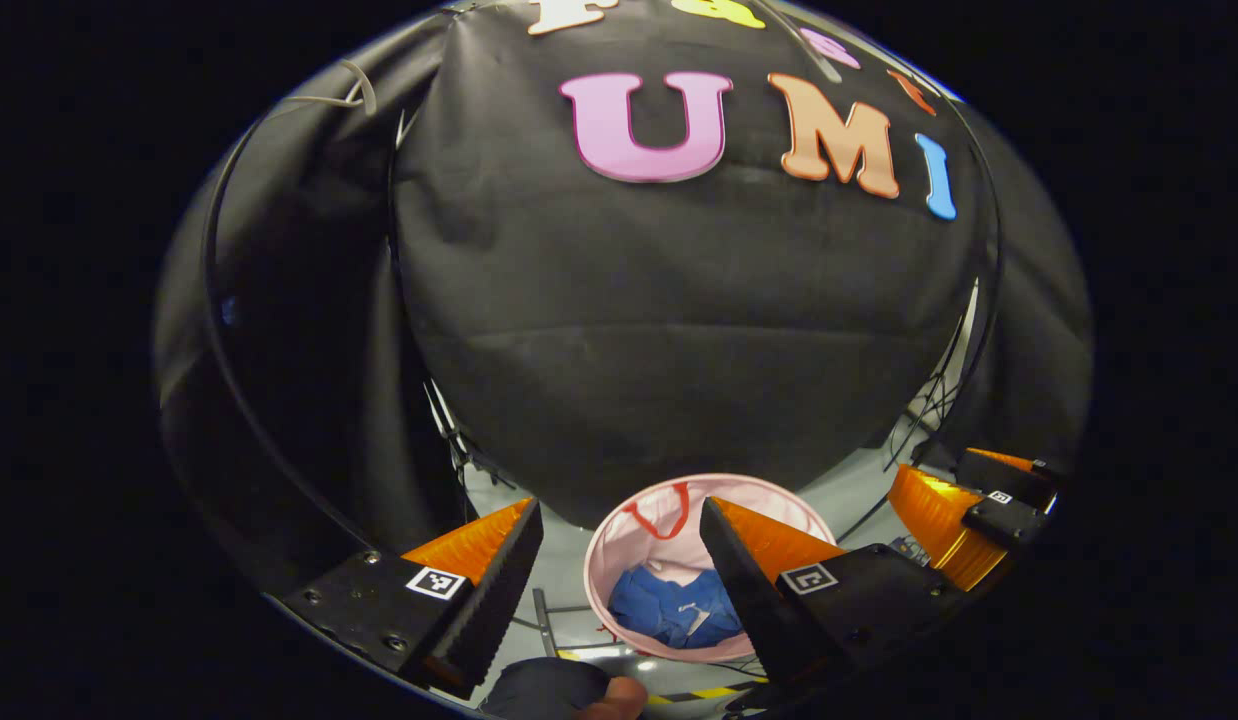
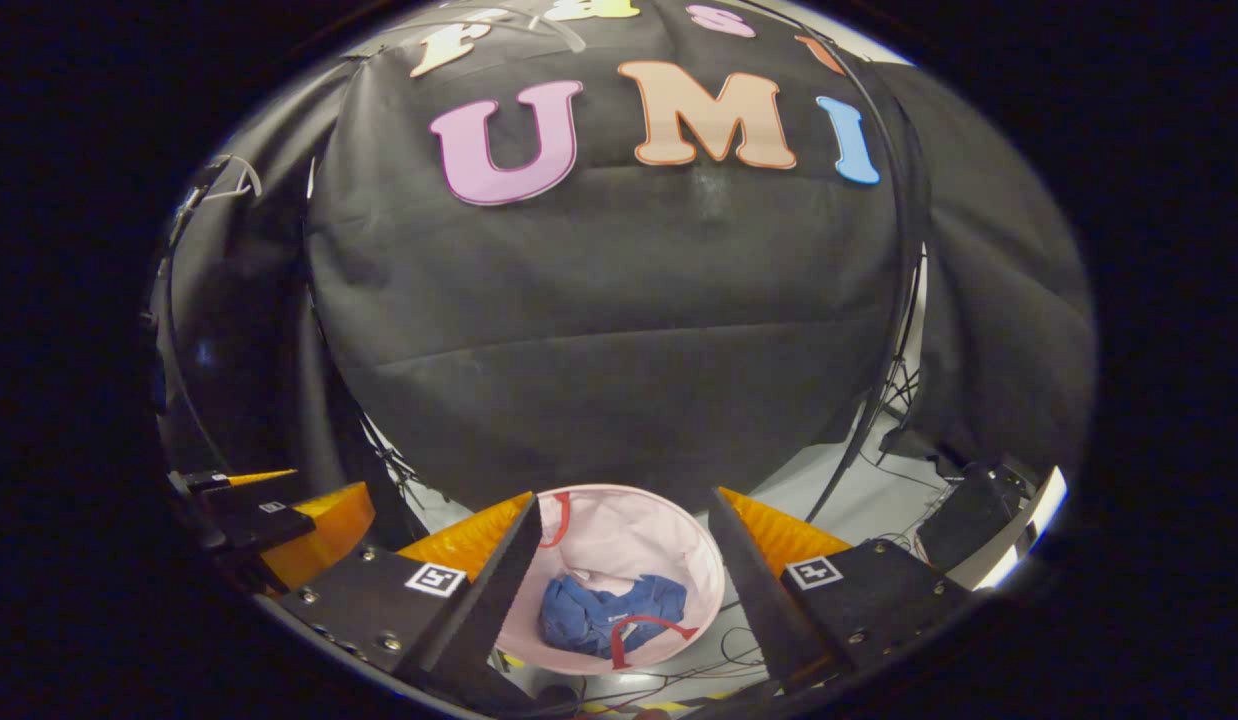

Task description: Grasp the clothes on the hanger with both hands and then place them into the laundry hamper below.

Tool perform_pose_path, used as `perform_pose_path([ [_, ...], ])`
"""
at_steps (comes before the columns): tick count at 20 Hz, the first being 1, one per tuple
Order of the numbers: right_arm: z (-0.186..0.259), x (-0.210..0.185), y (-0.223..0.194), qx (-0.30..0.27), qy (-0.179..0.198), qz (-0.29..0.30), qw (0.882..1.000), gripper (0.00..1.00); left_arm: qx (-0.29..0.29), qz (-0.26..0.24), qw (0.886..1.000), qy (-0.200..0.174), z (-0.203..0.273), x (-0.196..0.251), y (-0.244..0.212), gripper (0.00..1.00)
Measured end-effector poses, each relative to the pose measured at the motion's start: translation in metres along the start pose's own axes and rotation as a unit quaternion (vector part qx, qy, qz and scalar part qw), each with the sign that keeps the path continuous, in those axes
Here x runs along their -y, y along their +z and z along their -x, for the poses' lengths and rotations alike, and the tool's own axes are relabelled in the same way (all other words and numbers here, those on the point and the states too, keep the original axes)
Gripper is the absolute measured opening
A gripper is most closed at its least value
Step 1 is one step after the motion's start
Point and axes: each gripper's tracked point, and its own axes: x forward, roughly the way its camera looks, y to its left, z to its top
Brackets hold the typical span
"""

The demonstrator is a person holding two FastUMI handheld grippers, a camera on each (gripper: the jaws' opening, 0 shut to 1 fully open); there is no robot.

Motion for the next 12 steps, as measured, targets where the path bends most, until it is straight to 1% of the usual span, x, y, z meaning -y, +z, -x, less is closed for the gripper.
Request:
perform_pose_path([
  [2,0.02,-0.005,0.025,0.024,0.011,0.004,1.0,1.0,0.033,0.01,0.999,-0.003,0.017,-0.001,0.025,0.99],
  [5,0.048,-0.004,0.063,0.067,0.015,0.021,0.997,1.0,0.072,0.015,0.997,-0.012,0.045,0.002,0.059,1.0],
  [8,0.071,0.001,0.096,0.103,0.007,0.046,0.994,1.0,0.115,0.0,0.993,-0.014,0.069,-0.003,0.089,0.98],
  [9,0.081,-0.001,0.108,0.116,0.007,0.055,0.992,0.96,0.125,0.004,0.992,-0.013,0.075,-0.005,0.097,0.98],
  [10,0.089,0.0,0.12,0.13,0.008,0.059,0.99,1.0,0.129,0.011,0.991,-0.013,0.082,-0.004,0.106,0.98],
  [11,0.1,-0.001,0.131,0.144,0.011,0.061,0.988,1.0,0.133,0.017,0.991,-0.018,0.09,-0.001,0.113,0.98],
  [12,0.111,-0.001,0.139,0.157,0.015,0.061,0.986,0.96,0.145,0.022,0.989,-0.022,0.102,0.0,0.123,0.98],
])
